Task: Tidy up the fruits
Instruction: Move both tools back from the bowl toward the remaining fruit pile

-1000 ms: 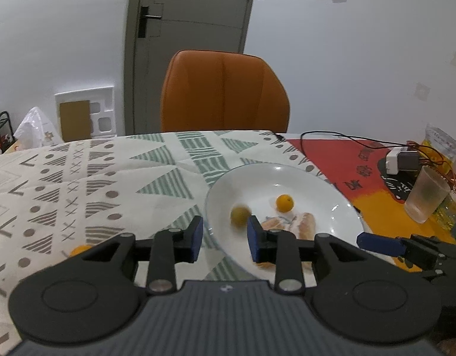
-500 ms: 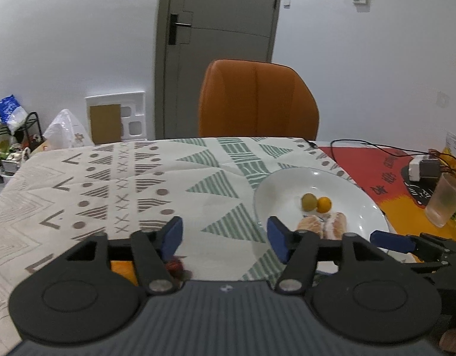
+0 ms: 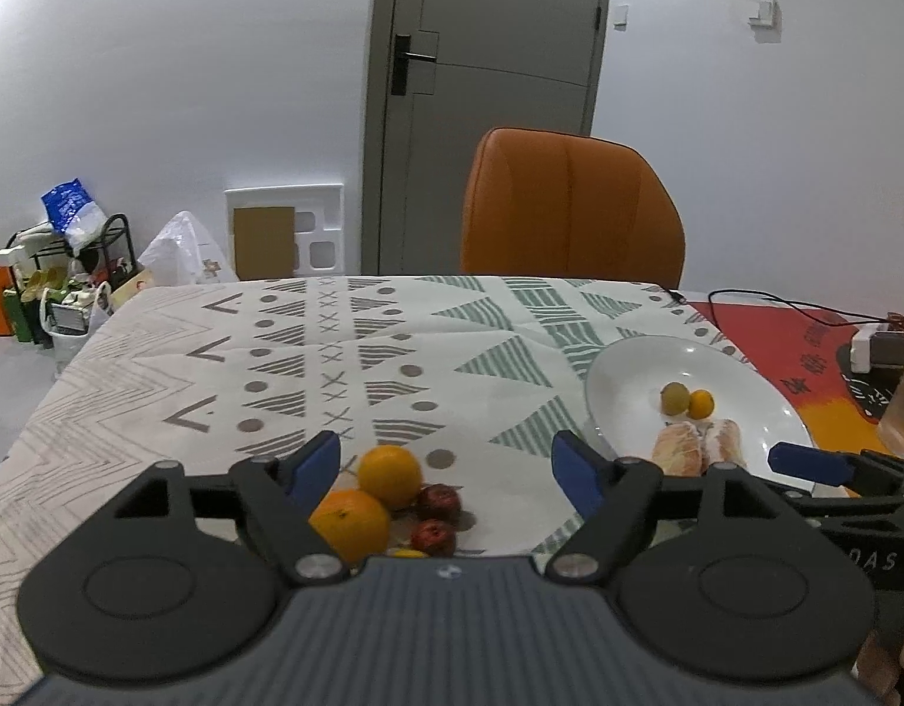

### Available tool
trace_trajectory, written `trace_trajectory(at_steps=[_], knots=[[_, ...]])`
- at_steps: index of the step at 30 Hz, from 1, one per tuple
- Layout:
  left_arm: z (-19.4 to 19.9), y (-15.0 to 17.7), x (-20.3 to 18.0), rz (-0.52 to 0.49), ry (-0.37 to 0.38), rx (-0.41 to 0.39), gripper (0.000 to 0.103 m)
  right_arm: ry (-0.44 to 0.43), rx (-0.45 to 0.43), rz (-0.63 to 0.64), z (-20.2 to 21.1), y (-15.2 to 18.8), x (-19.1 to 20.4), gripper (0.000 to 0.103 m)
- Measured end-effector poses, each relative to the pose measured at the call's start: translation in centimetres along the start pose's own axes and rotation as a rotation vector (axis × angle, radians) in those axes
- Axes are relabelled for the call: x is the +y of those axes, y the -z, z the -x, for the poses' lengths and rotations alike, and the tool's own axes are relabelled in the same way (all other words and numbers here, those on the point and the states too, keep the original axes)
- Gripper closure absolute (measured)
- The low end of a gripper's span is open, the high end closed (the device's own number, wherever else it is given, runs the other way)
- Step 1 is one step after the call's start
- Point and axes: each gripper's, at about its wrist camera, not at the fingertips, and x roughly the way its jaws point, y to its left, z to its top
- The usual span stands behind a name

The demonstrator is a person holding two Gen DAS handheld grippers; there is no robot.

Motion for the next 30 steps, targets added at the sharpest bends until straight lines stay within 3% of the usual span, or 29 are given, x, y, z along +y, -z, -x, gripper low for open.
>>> trace_trajectory(at_steps=[19,30], knots=[[0.7,2.2,3.6,0.059,-0.048,0.022,0.025,-0.107,0.038,0.028,-1.5,0.6,3.4,0.013],[-0.1,3.7,5.1,0.094,-0.034,0.053,0.034,-0.140,0.090,0.053,-3.3,0.8,5.0,0.032]])
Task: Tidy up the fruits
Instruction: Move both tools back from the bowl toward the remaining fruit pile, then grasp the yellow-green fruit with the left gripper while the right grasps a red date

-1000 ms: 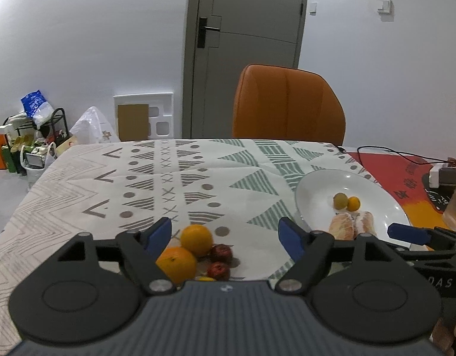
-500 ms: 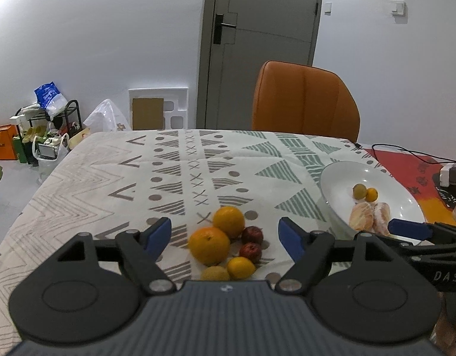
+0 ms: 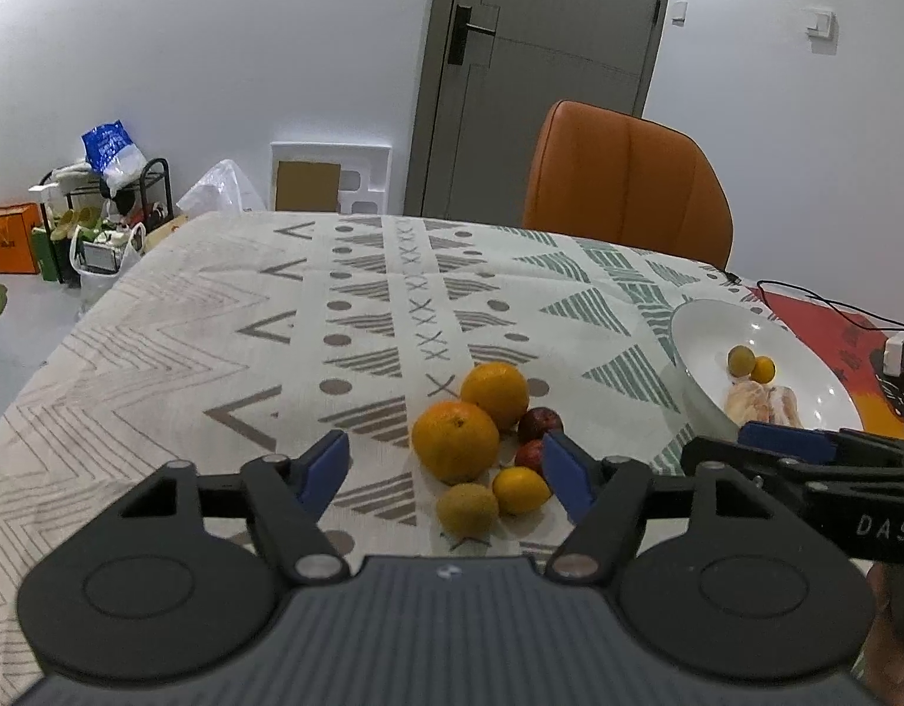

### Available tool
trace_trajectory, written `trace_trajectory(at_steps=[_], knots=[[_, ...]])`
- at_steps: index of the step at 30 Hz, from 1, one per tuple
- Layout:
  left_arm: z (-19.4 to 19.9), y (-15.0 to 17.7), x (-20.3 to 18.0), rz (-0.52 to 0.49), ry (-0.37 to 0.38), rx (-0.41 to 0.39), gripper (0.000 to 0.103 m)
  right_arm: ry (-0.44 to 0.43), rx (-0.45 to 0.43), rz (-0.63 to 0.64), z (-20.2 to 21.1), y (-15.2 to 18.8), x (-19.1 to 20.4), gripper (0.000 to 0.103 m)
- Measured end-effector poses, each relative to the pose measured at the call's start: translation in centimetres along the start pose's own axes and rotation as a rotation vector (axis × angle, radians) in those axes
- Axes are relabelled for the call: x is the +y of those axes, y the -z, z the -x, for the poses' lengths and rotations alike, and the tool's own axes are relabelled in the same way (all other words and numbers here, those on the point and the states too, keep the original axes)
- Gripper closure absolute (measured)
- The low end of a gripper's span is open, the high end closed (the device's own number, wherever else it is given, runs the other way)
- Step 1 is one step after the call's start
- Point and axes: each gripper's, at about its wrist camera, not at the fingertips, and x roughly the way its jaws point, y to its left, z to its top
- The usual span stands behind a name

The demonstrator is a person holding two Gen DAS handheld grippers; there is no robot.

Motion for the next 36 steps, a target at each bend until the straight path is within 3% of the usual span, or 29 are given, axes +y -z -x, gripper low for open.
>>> trace_trajectory(at_steps=[9,20,23,36], knots=[[-1.2,1.2,-0.1,0.011,0.028,0.033,0.052,-0.011,0.033,0.009,-1.1,0.3,0.5,0.049],[-2.7,2.2,0.7,0.049,0.052,0.067,0.063,-0.020,0.059,0.031,-2.1,0.3,1.1,0.050],[-2.8,2.3,0.9,0.056,0.074,0.071,0.077,-0.027,0.067,0.036,-2.7,0.2,1.5,0.054],[-1.9,1.7,2.6,0.081,0.049,0.035,0.077,-0.055,0.095,0.054,-5.3,0.0,2.9,0.064]])
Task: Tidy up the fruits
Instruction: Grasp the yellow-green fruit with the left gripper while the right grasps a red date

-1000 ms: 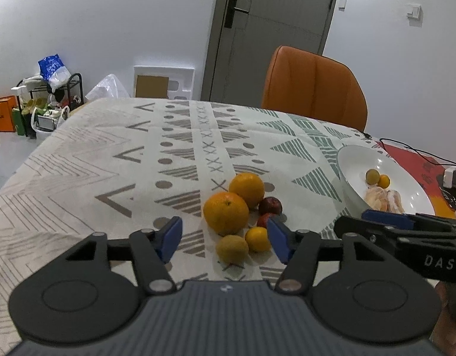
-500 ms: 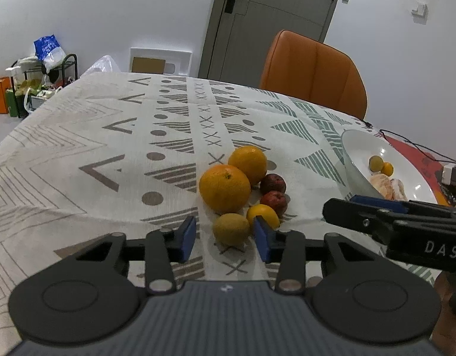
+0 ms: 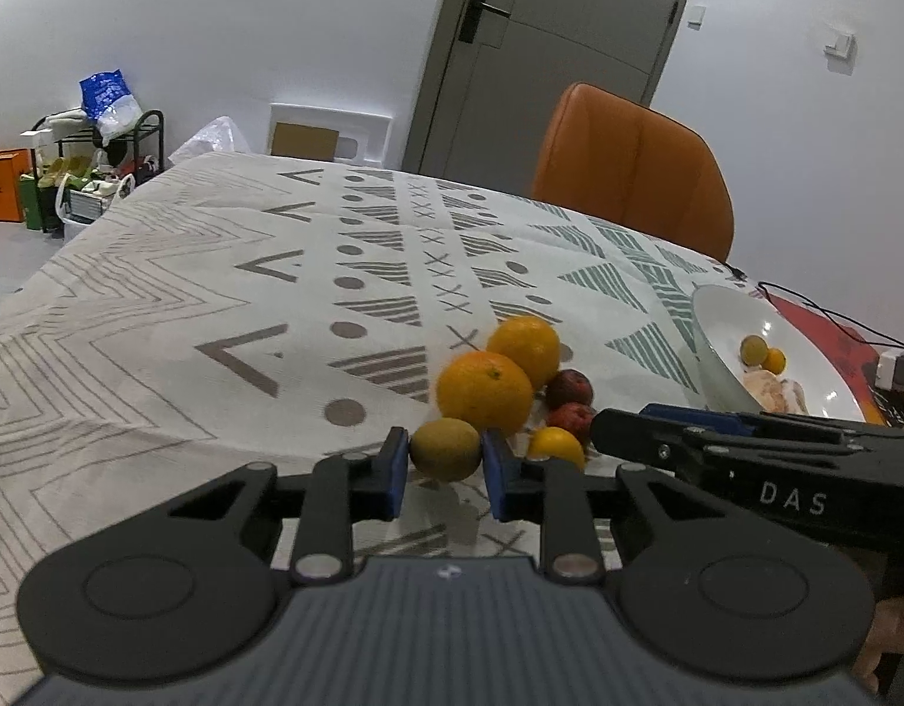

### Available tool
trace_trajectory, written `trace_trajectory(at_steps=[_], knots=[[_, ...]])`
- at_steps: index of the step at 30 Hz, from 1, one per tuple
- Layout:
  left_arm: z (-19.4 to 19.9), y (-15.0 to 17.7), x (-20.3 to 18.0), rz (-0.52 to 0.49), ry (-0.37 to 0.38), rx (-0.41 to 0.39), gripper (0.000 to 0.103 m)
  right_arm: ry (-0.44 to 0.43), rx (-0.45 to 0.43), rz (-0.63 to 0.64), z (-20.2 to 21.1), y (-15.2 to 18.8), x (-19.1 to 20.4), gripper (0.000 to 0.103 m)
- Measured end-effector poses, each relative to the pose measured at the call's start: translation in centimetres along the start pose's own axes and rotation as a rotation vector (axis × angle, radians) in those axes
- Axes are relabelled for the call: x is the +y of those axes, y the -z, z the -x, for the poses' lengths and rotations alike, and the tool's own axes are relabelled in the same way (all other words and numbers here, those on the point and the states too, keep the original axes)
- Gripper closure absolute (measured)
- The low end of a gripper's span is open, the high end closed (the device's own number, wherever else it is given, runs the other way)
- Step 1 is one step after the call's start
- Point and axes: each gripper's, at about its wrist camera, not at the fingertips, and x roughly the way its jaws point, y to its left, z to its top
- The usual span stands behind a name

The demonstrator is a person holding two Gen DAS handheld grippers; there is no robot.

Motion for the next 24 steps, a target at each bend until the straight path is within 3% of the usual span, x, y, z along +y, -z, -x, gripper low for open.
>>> trace_trajectory(at_steps=[5,17,19,20,24], knots=[[0.1,-0.1,0.7,0.007,-0.011,-0.002,0.077,-0.003,0.000,-0.003,-0.7,-0.2,0.3,0.071],[0.5,-0.3,1.7,0.032,-0.008,-0.011,0.077,0.000,0.008,0.000,-2.0,-0.5,1.0,0.072],[0.6,-0.3,1.7,0.033,-0.005,-0.013,0.077,-0.003,0.013,-0.012,-2.0,-0.6,0.8,0.077],[0.6,-0.4,1.7,0.033,-0.004,-0.015,0.077,-0.003,0.013,-0.015,-2.0,-0.6,0.7,0.085],[0.7,-0.4,1.5,0.032,0.000,-0.018,0.077,-0.001,0.015,-0.019,-1.6,-0.2,0.6,0.085]])
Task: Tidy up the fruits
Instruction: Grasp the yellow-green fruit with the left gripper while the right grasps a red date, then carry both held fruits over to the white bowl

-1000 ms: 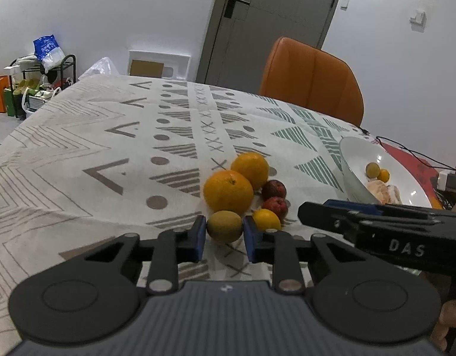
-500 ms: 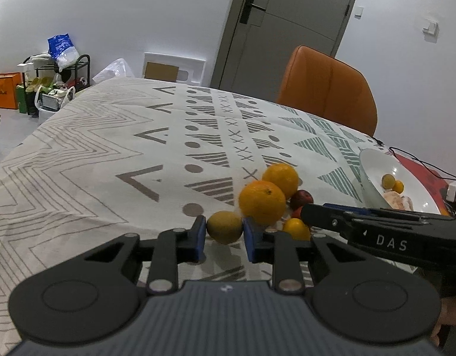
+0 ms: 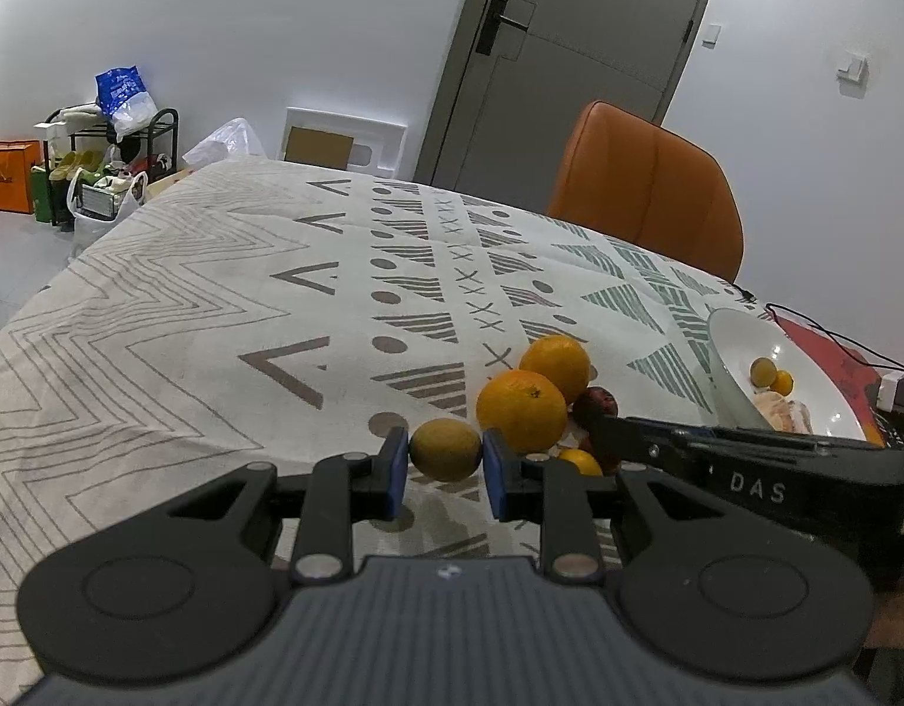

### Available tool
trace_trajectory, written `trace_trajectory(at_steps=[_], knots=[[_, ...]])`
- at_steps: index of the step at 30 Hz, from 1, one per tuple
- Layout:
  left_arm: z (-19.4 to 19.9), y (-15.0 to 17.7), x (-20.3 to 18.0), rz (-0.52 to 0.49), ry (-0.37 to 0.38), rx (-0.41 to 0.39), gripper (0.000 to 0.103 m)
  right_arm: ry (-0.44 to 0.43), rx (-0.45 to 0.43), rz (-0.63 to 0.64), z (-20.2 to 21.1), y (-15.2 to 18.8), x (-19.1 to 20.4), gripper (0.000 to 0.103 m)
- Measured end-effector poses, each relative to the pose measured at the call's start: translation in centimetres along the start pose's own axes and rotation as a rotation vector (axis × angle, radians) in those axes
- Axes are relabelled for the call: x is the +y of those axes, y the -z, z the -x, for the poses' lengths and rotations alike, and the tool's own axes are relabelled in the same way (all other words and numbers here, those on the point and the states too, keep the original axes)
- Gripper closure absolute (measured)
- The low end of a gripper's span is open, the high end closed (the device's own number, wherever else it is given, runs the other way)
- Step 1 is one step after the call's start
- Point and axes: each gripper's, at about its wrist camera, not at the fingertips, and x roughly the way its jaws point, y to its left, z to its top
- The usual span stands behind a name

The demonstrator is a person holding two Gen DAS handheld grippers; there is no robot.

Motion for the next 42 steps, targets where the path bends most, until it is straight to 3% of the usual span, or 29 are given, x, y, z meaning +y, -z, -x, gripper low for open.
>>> trace_trajectory(at_steps=[20,42], knots=[[0.1,-0.8,-4.7,-0.079,0.036,-0.023,0.077,0.044,-0.110,-0.052,5.4,0.3,-3.2,0.085],[-1.8,-1.5,-12.0,-0.189,0.118,-0.023,0.077,0.176,-0.202,-0.127,10.8,1.0,-9.2,0.085]])
